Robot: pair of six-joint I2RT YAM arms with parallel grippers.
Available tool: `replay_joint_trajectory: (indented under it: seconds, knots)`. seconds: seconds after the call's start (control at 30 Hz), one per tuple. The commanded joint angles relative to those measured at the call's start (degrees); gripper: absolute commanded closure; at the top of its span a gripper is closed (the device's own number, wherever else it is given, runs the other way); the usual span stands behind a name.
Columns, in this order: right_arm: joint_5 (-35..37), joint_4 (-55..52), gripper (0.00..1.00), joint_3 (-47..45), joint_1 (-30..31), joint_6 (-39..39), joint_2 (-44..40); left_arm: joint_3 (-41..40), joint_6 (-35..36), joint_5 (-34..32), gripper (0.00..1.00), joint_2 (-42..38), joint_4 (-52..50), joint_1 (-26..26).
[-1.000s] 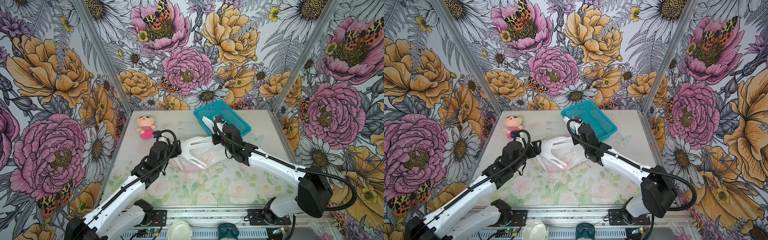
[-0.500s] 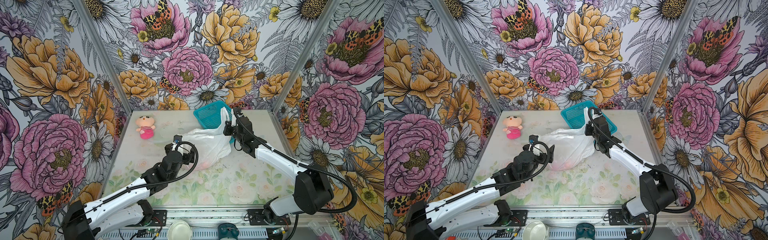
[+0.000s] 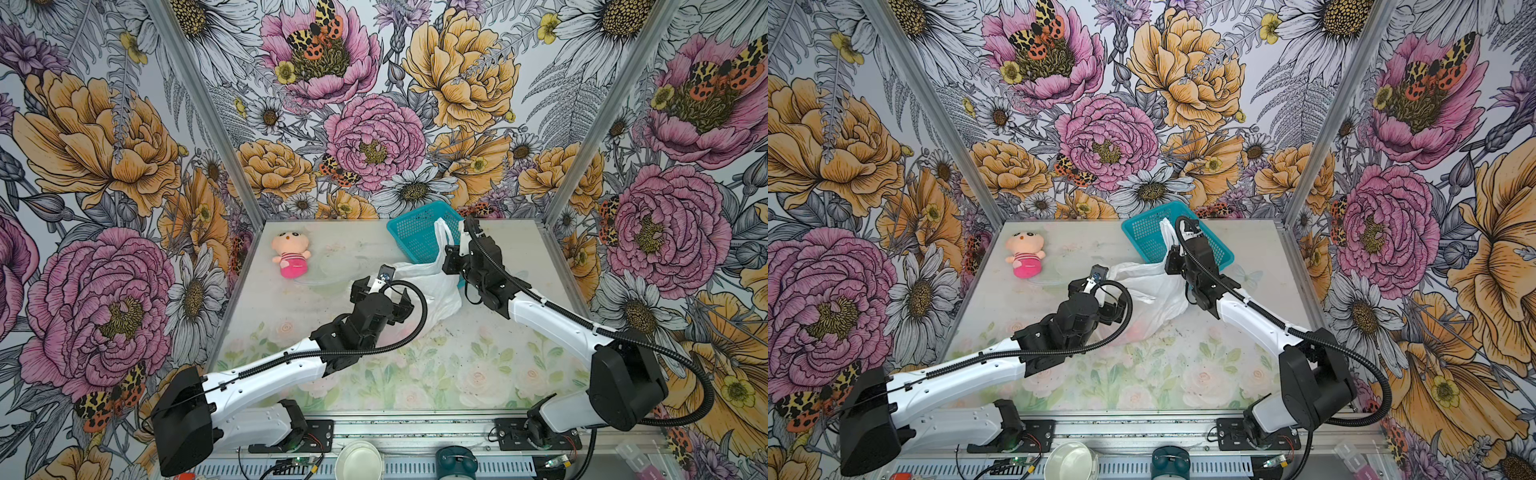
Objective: Untie the knot of the plastic bag and take out the fruit
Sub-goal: Untie the plastic bag at the center of the table.
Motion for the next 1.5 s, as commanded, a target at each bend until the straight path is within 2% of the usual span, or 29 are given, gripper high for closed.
replay_joint_trajectory:
  seconds: [0.0,0.37,0.67,0.8,0.93,1.07,1.27,1.47]
  knots:
    - [2.2,-1.3,1.00,3.7,-0.6,0.4,2.1,-0.5,5.9,-4.4,0.01,-1.4,4.6,-3.2]
    - [0.6,-3.4,1.00,9.3,-4.0,-0.3,7.7,0.2,11.4,-2.6,0.01,4.5,6.9,-5.0]
    - [-2.0,-4.4,1.00,12.5,-6.8,-0.2,11.4,-4.2,13.7,1.9,0.01,-0.7,11.1,-5.7]
    - [-3.0,-4.8,1.00,12.1,-7.0,0.1,10.5,-5.8,14.6,0.8,0.01,-2.1,13.2,-5.7]
    - [-4.5,-3.7,1.00,8.8,-6.6,1.4,7.5,-3.2,13.6,-4.1,0.01,1.1,10.5,-3.4]
    - [-4.8,-2.4,1.00,5.6,-5.9,2.0,3.9,-0.6,12.9,-0.2,0.01,4.9,9.6,-0.6]
    - [-5.2,-1.5,1.00,2.6,-5.4,2.9,0.1,5.4,13.8,-0.2,0.01,9.9,9.7,2.5]
    - [-6.1,-0.7,1.00,-0.2,-4.0,3.2,-3.2,13.7,12.4,3.6,0.04,14.3,9.0,9.0]
